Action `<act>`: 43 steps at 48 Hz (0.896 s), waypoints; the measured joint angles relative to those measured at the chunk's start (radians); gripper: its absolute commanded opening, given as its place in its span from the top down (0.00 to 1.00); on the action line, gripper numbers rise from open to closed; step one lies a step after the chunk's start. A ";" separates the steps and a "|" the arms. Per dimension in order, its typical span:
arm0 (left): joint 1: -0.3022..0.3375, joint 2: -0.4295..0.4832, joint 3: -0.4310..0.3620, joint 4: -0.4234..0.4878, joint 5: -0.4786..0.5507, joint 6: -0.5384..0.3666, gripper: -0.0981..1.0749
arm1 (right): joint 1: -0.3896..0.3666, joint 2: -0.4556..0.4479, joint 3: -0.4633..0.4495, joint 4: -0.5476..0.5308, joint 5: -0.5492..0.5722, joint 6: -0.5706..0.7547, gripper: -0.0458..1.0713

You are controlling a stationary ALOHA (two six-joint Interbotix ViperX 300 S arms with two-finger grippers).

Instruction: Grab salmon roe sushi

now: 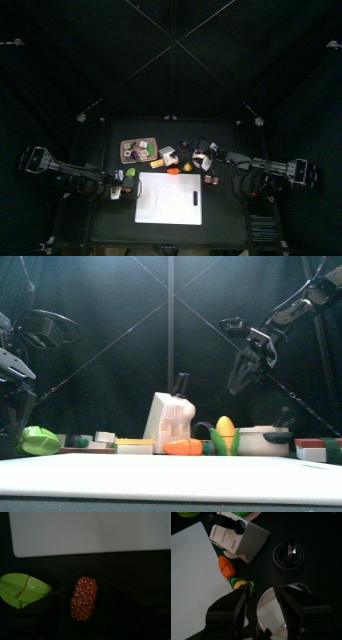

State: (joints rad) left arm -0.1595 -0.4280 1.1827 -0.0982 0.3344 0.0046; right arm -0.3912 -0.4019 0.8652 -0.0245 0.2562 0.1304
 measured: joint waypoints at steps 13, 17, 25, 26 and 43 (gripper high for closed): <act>-0.003 0.091 -0.012 0.012 0.002 -0.003 0.10 | 0.002 0.020 0.000 0.000 -0.006 0.002 0.25; -0.003 0.118 -0.020 0.021 0.002 -0.002 0.13 | 0.002 0.025 0.000 0.000 -0.006 0.002 0.25; -0.003 0.155 -0.038 0.031 0.009 0.002 0.23 | 0.002 0.025 0.000 0.000 -0.008 0.002 0.25; -0.003 0.156 -0.040 0.031 0.011 0.000 0.25 | 0.002 0.025 0.000 0.000 -0.008 0.002 0.25; -0.003 0.147 -0.061 0.031 0.031 -0.002 0.41 | 0.003 0.025 0.000 0.003 -0.008 0.000 0.25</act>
State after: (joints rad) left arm -0.1626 -0.2807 1.1213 -0.0675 0.3651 0.0031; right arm -0.3881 -0.3774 0.8652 -0.0215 0.2485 0.1304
